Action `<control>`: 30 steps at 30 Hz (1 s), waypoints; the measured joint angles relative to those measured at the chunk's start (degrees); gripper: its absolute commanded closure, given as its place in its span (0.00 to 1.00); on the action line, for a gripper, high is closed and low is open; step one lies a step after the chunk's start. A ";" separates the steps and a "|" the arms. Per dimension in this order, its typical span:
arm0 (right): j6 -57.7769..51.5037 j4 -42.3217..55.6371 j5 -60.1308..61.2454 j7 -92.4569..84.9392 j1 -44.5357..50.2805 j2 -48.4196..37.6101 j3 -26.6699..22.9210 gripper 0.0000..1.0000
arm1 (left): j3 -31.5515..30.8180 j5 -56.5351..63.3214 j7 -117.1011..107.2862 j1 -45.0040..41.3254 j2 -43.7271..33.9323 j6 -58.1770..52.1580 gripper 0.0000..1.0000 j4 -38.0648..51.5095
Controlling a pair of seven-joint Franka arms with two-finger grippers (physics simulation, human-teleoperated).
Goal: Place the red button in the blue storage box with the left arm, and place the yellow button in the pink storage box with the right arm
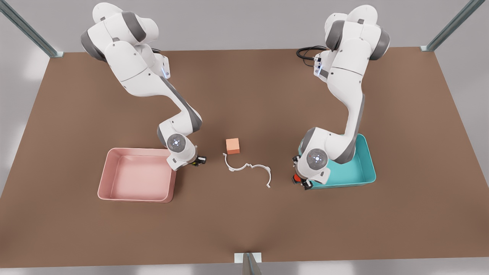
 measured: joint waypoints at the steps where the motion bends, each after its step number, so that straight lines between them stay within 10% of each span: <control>1: -0.23 0.34 -0.27 0.13 0.01 -0.26 0.03 0.64 | 0.00 0.02 -0.25 -0.02 0.57 0.37 0.00 0.05; 15: -16.52 21.99 -1.79 -9.31 -11.90 -2.38 -3.13 0.62 | -0.18 0.02 -2.31 -0.71 6.41 4.33 0.00 -0.04; 24: -20.88 13.83 -0.87 -17.68 -18.89 1.14 0.55 0.51 | -0.14 -0.14 -2.66 -0.56 6.58 5.17 0.41 -0.33; 30: -17.96 13.72 -1.19 -21.19 -20.44 4.17 0.50 0.01 | -0.17 -0.21 -2.60 -0.70 6.20 5.18 0.46 -0.11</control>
